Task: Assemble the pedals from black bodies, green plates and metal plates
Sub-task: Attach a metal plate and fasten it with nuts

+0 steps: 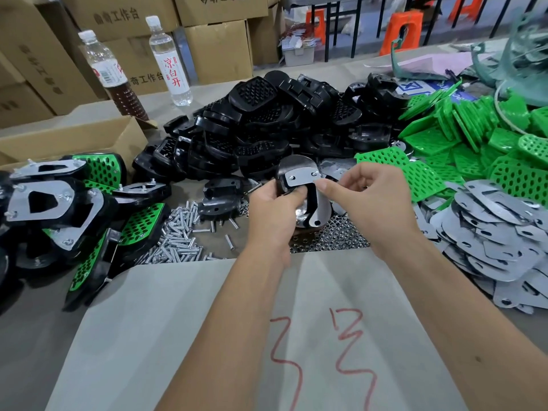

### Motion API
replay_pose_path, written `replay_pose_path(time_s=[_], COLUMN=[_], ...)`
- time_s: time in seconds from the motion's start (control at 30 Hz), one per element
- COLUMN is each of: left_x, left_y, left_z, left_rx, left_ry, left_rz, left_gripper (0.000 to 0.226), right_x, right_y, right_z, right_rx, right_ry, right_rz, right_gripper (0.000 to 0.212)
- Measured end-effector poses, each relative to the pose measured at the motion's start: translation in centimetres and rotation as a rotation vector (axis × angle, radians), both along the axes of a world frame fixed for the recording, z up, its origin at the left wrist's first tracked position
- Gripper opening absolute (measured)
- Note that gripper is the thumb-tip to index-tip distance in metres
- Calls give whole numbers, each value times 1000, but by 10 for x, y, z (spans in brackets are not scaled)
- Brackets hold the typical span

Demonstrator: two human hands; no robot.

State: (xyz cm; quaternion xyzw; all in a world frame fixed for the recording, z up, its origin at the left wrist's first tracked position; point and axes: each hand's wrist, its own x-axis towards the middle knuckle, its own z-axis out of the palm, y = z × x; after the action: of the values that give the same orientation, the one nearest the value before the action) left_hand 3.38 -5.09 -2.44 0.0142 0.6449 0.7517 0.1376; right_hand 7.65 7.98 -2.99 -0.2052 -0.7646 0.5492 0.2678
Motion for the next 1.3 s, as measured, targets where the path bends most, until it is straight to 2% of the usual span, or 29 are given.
replay_pose_path(time_s=[0.13, 0.4, 0.57, 0.73, 0.87, 1.3], left_x=[-1, -4, -3, -1, 0, -1], left_y=[-1, -8, -15, -14, -15, -15], left_z=[-1, -3, 3, 6, 6, 2], left_rx=[37, -43, -75, -78, -78, -101], left_ry=[1, -2, -4, -46, -45, 56], left_rz=[43, -29, -174, -139, -164, -217], left_gripper=[15, 9, 30, 24, 28, 26], right_x=[2, 1, 1, 0, 1, 3], right_y=[-4, -1, 3, -3, -3, -1], right_z=[-1, -1, -1, -1, -1, 0], right_rx=[-113, -340, -355, -337, -336, -301], right_ry=[-46, -63, -42, -45, -62, -44], right_rz=[220, 262, 225, 234, 228, 206], right_gripper=[18, 21, 23, 23, 24, 23])
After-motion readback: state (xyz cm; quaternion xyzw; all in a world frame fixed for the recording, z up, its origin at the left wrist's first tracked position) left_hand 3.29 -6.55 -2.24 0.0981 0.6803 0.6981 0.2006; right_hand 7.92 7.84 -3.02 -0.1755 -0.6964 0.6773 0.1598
